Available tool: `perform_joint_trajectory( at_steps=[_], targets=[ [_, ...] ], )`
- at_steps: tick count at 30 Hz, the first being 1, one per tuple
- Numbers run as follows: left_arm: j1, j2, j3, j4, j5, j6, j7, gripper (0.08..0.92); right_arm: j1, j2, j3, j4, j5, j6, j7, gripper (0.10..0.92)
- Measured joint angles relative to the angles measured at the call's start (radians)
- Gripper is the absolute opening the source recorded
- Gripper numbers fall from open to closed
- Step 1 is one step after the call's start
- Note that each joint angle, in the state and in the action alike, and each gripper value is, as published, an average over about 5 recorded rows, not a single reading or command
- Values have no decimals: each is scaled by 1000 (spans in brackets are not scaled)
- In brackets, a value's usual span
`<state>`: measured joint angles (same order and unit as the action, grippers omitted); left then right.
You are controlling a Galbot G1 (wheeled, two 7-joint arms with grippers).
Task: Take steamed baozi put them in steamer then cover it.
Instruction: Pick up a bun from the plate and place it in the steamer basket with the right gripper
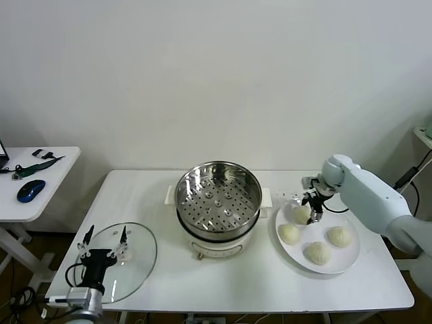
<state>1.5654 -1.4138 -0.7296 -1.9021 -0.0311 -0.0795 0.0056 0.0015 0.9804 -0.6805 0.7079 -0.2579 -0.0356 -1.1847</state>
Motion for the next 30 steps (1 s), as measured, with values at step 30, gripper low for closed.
perform_joint_trajectory(
  at_steps=[30],
  targets=[
    [34,4,19,-30,-10,0,-12,823,578,117,-463,294,146,359,-92,679]
  ],
)
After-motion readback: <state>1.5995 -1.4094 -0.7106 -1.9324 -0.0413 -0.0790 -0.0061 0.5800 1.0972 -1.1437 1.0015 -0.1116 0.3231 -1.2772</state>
